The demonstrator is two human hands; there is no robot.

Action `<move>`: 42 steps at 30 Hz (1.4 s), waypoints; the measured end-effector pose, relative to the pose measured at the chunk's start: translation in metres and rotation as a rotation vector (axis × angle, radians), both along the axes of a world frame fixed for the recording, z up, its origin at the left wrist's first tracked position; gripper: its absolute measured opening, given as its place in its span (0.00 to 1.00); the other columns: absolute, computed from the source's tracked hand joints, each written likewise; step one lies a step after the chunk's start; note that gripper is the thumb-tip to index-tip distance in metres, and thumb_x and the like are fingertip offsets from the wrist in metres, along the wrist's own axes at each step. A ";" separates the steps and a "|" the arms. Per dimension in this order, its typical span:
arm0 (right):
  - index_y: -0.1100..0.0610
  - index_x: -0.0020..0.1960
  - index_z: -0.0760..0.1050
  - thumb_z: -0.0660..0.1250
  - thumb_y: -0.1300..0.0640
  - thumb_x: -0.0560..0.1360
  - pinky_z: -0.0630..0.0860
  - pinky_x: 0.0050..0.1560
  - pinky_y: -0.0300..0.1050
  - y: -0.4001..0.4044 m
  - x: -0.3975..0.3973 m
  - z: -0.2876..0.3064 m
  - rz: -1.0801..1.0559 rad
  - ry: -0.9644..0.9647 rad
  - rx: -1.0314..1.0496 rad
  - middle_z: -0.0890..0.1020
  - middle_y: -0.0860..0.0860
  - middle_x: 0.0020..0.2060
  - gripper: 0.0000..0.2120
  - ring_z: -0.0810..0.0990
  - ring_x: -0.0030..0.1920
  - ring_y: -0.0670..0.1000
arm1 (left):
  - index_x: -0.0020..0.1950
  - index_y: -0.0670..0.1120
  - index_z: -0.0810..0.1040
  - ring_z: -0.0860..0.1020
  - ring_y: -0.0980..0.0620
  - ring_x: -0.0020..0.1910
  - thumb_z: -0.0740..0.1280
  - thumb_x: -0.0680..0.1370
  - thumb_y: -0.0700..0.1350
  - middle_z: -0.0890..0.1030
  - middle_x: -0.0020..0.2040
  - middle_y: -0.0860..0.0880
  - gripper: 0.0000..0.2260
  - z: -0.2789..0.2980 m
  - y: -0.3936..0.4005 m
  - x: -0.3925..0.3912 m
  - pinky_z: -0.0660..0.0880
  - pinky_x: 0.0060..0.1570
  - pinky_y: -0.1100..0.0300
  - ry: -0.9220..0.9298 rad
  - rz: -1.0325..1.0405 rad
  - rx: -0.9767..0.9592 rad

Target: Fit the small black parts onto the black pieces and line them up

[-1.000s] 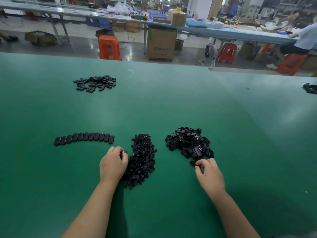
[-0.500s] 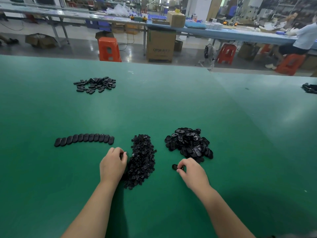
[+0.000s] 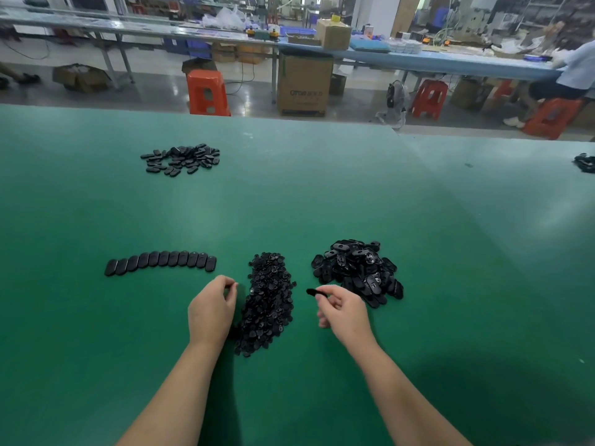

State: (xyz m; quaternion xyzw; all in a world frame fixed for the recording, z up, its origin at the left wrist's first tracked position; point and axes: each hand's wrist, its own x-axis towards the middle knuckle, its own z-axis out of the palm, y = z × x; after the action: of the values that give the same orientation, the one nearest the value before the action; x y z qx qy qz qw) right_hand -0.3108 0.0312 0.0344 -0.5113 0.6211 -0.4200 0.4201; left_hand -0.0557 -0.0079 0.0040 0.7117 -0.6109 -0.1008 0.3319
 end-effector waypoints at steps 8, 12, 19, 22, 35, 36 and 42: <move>0.45 0.54 0.81 0.66 0.61 0.81 0.84 0.45 0.46 0.001 0.022 -0.015 -0.066 -0.153 0.022 0.86 0.49 0.40 0.12 0.85 0.40 0.52 | 0.53 0.43 0.85 0.77 0.53 0.36 0.69 0.80 0.42 0.81 0.44 0.52 0.06 -0.001 0.002 0.000 0.75 0.35 0.58 -0.010 -0.037 -0.075; 0.42 0.65 0.74 0.66 0.61 0.82 0.82 0.47 0.39 -0.001 0.023 -0.021 -0.074 -0.162 0.027 0.87 0.48 0.40 0.17 0.86 0.41 0.49 | 0.60 0.41 0.83 0.78 0.48 0.37 0.67 0.81 0.39 0.81 0.47 0.50 0.10 0.000 0.002 -0.001 0.77 0.36 0.54 -0.014 -0.043 -0.059; 0.51 0.54 0.74 0.63 0.59 0.83 0.83 0.44 0.42 0.001 0.025 -0.022 -0.099 -0.108 0.015 0.87 0.47 0.41 0.04 0.87 0.39 0.48 | 0.65 0.41 0.80 0.82 0.45 0.48 0.65 0.81 0.39 0.83 0.54 0.47 0.13 0.001 0.003 -0.004 0.80 0.47 0.50 0.020 -0.041 -0.026; 0.54 0.51 0.72 0.65 0.59 0.82 0.82 0.41 0.41 0.001 0.025 -0.023 -0.104 -0.096 -0.001 0.86 0.48 0.39 0.02 0.86 0.38 0.48 | 0.64 0.42 0.80 0.83 0.46 0.52 0.67 0.81 0.39 0.85 0.55 0.46 0.12 -0.001 0.000 -0.001 0.79 0.52 0.52 0.109 0.010 0.005; 0.44 0.53 0.81 0.71 0.61 0.78 0.83 0.42 0.40 0.003 0.024 -0.026 -0.038 -0.017 -0.008 0.84 0.47 0.39 0.12 0.83 0.36 0.45 | 0.62 0.45 0.81 0.79 0.55 0.47 0.67 0.80 0.40 0.83 0.48 0.52 0.11 0.000 -0.004 0.006 0.70 0.49 0.65 0.380 0.108 0.045; 0.45 0.49 0.80 0.72 0.61 0.78 0.83 0.43 0.41 0.003 0.024 -0.026 -0.045 -0.011 -0.011 0.85 0.47 0.39 0.10 0.84 0.37 0.46 | 0.62 0.45 0.82 0.79 0.56 0.47 0.67 0.80 0.40 0.83 0.48 0.52 0.11 0.000 -0.004 0.005 0.70 0.49 0.66 0.370 0.102 0.051; 0.49 0.54 0.75 0.67 0.64 0.80 0.82 0.52 0.41 0.005 0.025 -0.026 -0.073 -0.015 -0.057 0.83 0.49 0.46 0.10 0.85 0.44 0.46 | 0.56 0.46 0.83 0.77 0.63 0.41 0.68 0.80 0.40 0.82 0.43 0.55 0.07 -0.001 -0.005 0.005 0.66 0.40 0.76 0.329 0.101 0.069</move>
State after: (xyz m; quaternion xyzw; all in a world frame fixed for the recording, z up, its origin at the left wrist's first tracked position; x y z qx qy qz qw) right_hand -0.2856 0.0362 0.0083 -0.4970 0.6238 -0.4565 0.3944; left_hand -0.0503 -0.0124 0.0027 0.7263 -0.5081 -0.2199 0.4074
